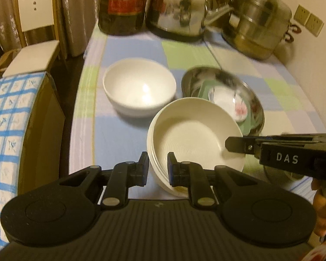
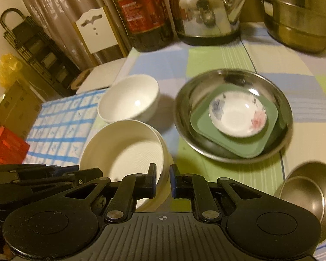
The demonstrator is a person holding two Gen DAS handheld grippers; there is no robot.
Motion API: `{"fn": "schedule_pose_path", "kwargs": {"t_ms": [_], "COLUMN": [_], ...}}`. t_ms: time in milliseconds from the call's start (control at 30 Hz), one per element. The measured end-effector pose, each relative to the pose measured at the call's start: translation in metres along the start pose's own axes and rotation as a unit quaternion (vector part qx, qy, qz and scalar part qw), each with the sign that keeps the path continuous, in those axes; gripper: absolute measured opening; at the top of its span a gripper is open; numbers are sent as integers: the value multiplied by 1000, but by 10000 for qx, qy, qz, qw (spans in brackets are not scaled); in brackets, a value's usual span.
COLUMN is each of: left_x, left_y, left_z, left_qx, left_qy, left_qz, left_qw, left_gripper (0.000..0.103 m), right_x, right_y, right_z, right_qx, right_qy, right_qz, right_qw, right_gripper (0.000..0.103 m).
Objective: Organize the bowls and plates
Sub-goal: 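Carry the cream bowl over the white bowl and lower it inside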
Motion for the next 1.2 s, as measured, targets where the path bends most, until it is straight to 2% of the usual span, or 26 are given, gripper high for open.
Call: {"fn": "schedule_pose_path", "kwargs": {"t_ms": [400,733,1200], "left_x": [22,50,70], "left_y": [-62,-102,-105], "left_z": [2,-16,-54], "left_qx": [-497,-568,-278], "left_qy": [-195,-331,-338], "left_qz": [61,180,279], "left_qw": [9986,9977,9987], "left_gripper": [16,16,16], "right_x": [12,23,21], "right_y": [-68,-113,-118], "right_z": [-13,-49,-91], "right_qx": [-175,-125,223], "right_qy": [-297,-382,-186], "right_qz": [-114,-219,-247], "right_qw": [9993,9990,9993], "right_gripper": [13,13,13]}}
Point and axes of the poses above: each gripper's, at about its wrist camera, not at the fingertips, and z roughly against the way its jaws point, x to its left, y to its underside, the point moved 2 cm from there along -z, roughly the way its jaws point, and after that the axes turned 8 degrees about y, right-handed, at the moved point
